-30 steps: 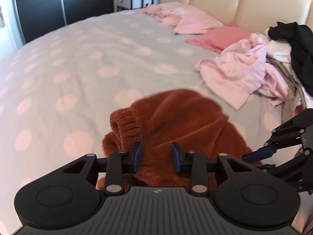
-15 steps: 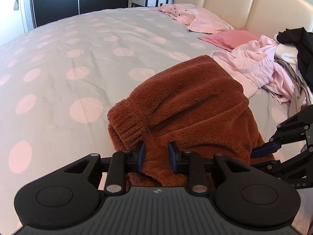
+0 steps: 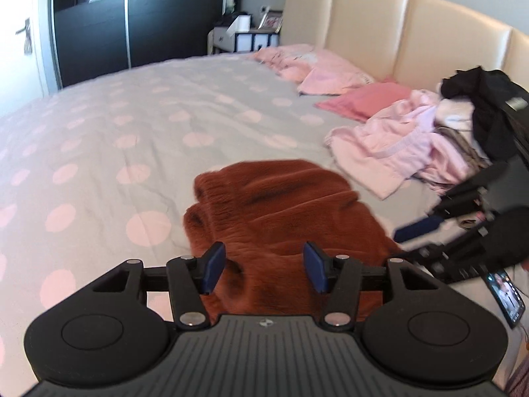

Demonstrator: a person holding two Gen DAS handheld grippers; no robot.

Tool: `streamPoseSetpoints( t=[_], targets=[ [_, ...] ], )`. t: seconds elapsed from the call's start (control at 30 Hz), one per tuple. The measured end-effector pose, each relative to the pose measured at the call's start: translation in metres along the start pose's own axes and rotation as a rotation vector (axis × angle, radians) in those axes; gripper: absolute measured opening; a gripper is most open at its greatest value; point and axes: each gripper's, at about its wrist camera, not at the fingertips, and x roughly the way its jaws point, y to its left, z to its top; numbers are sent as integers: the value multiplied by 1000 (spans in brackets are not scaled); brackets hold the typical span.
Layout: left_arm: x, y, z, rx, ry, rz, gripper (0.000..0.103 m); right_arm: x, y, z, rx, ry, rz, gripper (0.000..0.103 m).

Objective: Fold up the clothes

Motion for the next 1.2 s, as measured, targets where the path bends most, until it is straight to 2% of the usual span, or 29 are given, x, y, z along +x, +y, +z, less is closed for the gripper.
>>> streamPoseSetpoints(
  t=[0.1,0.2,0.23,0.4,0.53,0.73,0.8,0.87,0.93,1.03,1.2],
  targets=[
    [-5,-18,-4,57,21,21,46,-6,-6,3,-7,-21,0,40],
    [5,-23,-14,86,77,83,35,0,0,6,-6,0,19,39],
    [10,-18,-20,63,98,75,33,3,5,3,-1,16,33,39],
    [28,3,-47,-39,170,14,33,33,9,-11,7,91,76,41],
    [37,8,-60,-75,157,7,33,44,10,-15,-4,91,78,41],
    [28,13,-57,-110,125,-10,36,39,-1,-9,16,81,119,43],
    [22,18,-53,-148,106,-23,39,30,-14,-2,70,67,160,49],
    [15,26,-48,-198,80,-32,56,20,-30,5,138,39,198,62],
    [7,36,-44,-253,49,-40,63,10,-44,10,176,1,186,67],
    [0,59,-47,-392,15,-65,72,-3,-62,11,245,-45,168,71],
    [5,101,-69,-637,-10,-99,75,16,-95,-2,467,-60,232,76]
  ],
)
